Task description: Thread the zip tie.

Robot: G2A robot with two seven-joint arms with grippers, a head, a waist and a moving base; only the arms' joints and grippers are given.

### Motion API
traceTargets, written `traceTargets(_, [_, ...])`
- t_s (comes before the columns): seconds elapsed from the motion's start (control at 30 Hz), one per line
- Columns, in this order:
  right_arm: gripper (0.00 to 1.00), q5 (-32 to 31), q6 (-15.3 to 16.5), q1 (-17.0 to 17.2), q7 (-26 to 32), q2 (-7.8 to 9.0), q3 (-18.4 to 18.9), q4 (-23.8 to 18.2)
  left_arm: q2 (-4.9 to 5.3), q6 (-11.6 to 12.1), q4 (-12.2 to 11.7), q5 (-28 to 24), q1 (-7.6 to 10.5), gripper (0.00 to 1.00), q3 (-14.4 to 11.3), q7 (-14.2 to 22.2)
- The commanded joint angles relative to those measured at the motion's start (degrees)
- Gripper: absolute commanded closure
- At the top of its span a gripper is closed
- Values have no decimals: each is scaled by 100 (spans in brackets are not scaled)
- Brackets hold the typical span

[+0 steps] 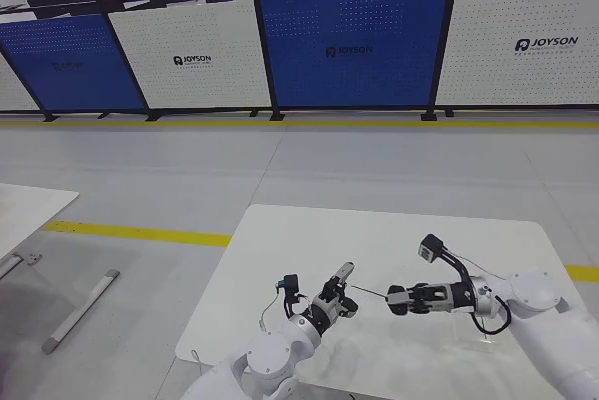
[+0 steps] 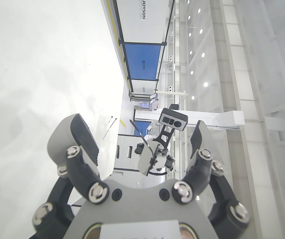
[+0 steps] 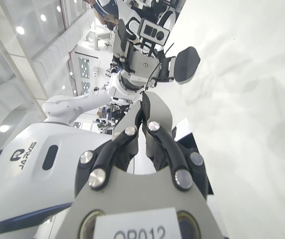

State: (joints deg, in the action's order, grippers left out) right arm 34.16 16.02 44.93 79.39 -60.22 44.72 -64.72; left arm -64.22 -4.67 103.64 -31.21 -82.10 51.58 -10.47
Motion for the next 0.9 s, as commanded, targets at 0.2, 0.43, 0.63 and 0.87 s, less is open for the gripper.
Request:
traceTargets(0.2, [100, -9, -181, -22, 26, 63, -8, -99, 0, 0, 0, 0, 0, 0, 0, 0])
traceTargets(0.43, [100, -9, -181, -22, 26, 63, -8, -99, 0, 0, 0, 0, 0, 0, 0, 0])
traceTargets(0.63, [100, -9, -181, -22, 26, 63, -8, -99, -13, 172, 76, -115, -54, 0, 82, 199])
traceTargets(0.87, [100, -9, -181, -22, 26, 63, -8, -99, 160, -62, 21, 216, -260, 0, 425, 1824])
